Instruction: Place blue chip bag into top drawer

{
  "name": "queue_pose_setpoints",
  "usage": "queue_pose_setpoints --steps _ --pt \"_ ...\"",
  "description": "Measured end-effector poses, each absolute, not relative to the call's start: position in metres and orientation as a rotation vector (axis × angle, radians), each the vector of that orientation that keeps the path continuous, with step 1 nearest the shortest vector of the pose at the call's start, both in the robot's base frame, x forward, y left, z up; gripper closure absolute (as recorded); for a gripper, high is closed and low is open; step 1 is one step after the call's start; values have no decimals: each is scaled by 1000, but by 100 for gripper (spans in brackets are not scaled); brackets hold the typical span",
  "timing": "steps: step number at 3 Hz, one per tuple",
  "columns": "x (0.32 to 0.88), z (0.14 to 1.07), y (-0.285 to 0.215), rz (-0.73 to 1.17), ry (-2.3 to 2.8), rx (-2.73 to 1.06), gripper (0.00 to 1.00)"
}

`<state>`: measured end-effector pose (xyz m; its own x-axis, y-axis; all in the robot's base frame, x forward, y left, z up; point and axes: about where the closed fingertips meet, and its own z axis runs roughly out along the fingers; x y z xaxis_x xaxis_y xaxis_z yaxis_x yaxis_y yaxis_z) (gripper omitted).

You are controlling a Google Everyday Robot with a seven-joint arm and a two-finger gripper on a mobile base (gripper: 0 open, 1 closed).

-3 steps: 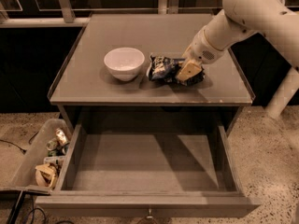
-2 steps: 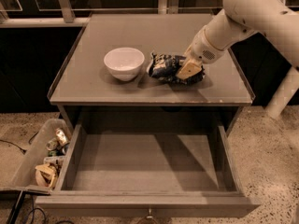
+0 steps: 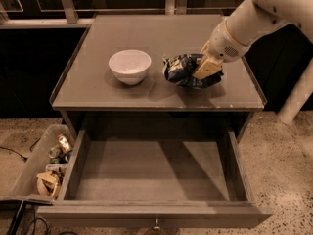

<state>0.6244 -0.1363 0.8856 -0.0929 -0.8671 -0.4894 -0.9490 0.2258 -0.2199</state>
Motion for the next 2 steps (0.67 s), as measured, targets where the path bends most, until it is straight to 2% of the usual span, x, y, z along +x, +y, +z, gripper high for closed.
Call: queue_pose_setpoints --steps 2 --pt "559 907 -154 211 1979 -1674 100"
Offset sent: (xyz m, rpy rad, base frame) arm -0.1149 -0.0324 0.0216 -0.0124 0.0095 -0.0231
